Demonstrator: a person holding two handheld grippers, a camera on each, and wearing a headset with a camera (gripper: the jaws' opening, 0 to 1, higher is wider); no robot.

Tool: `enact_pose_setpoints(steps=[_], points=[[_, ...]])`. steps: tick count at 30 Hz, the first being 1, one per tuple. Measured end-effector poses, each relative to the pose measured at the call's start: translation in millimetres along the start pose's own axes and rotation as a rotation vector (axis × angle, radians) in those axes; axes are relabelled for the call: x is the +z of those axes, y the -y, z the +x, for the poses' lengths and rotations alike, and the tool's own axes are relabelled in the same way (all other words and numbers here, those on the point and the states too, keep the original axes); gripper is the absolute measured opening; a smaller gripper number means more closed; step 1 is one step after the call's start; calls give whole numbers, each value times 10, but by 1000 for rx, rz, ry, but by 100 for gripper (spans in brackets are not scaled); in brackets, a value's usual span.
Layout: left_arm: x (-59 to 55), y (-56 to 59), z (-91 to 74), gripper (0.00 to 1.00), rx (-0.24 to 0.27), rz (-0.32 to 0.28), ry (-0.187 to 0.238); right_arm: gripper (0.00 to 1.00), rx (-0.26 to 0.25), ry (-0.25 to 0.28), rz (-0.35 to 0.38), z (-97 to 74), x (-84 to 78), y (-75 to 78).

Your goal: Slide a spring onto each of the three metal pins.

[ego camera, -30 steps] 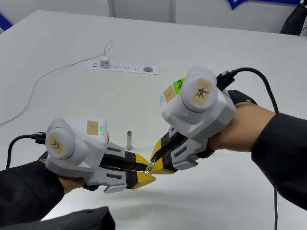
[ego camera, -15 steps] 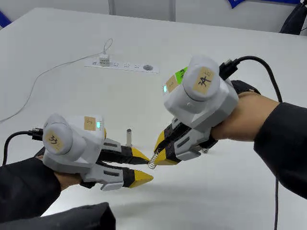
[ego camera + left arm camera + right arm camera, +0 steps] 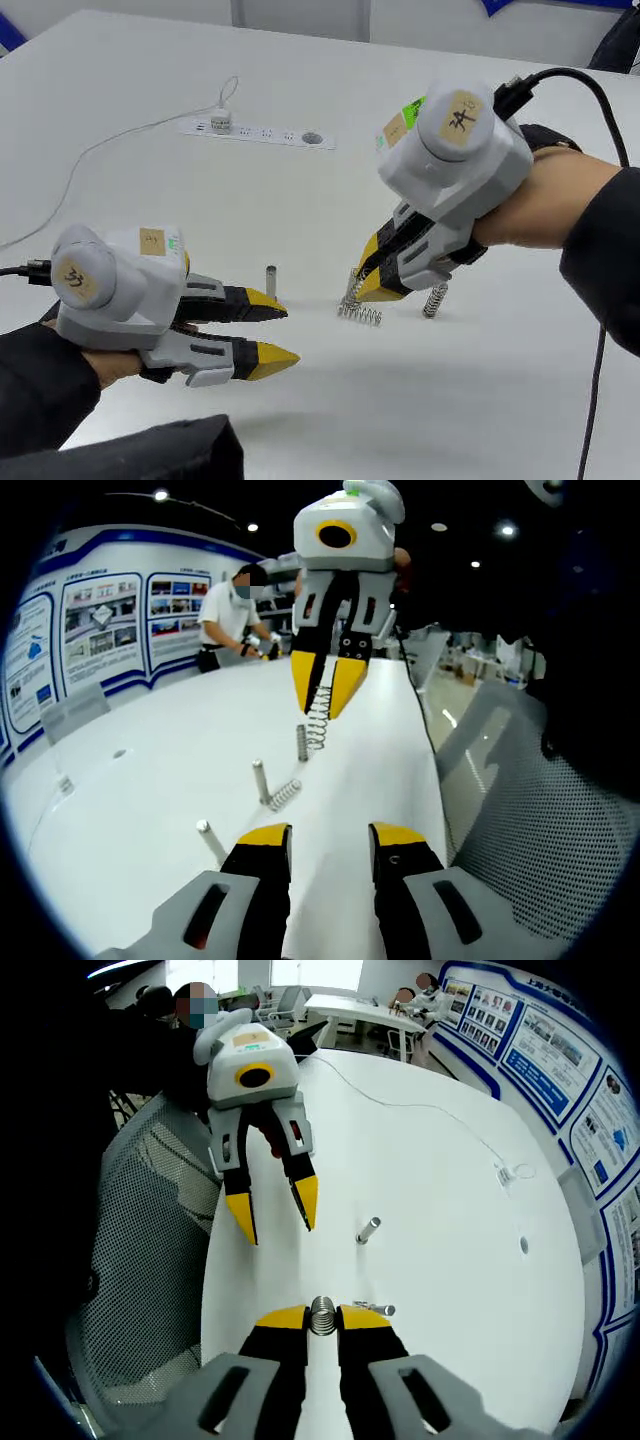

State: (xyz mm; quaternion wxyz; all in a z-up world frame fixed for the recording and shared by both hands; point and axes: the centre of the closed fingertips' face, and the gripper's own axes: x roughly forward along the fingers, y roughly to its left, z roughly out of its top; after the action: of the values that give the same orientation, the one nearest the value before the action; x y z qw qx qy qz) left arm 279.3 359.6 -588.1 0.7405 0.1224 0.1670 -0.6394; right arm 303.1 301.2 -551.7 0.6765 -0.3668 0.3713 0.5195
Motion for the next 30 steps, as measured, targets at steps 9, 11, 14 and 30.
enact_pose_setpoints(steps=[9, 11, 14, 30], points=[[-41, -57, -97, 41, 49, -45, 8, 12, -38, -51, 12, -16, -113, 247], [-47, -59, -105, 41, 55, -49, 10, 12, -43, -61, 9, -8, -114, 295], [-64, -58, -107, 43, 62, -59, 9, 12, -47, -76, 6, 22, -129, 406], [-90, -29, -72, 49, 68, -87, 12, 12, -26, -139, 18, 279, -190, 573]])
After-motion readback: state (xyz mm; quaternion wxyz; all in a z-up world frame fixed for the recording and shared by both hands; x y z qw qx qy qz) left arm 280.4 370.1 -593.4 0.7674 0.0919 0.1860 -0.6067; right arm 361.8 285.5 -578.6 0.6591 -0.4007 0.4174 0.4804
